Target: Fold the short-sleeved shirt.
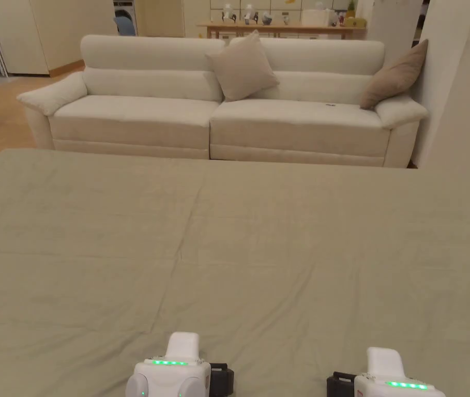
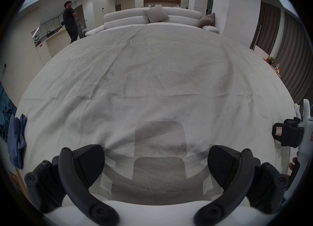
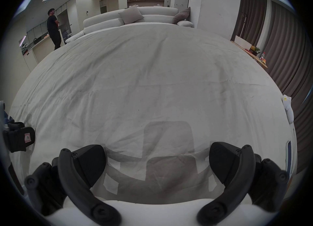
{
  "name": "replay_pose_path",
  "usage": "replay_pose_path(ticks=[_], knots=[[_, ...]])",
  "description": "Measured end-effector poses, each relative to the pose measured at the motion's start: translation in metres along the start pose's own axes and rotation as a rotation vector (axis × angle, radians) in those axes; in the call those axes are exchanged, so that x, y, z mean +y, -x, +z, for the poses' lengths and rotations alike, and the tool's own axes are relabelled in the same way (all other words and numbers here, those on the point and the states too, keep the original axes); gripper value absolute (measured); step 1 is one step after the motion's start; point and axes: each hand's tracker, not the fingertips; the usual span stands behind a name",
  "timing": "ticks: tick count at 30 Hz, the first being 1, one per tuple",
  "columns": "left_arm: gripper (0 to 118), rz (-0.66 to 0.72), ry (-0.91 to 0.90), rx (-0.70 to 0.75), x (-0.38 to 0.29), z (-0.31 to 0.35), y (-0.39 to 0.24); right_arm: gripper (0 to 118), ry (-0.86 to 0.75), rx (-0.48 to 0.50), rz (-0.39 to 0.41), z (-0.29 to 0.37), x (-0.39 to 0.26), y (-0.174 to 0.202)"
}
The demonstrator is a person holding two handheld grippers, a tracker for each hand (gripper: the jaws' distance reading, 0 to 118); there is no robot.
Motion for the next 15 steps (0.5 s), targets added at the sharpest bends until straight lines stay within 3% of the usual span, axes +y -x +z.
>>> replay_pose_path(ticks=[15], knots=[[117,-0.001,-0.002,0.001,0.0008,-0.002,-0.0005,118,-0.006,0.011,-0.016,-0.0011,-0.0015,-0.0042]])
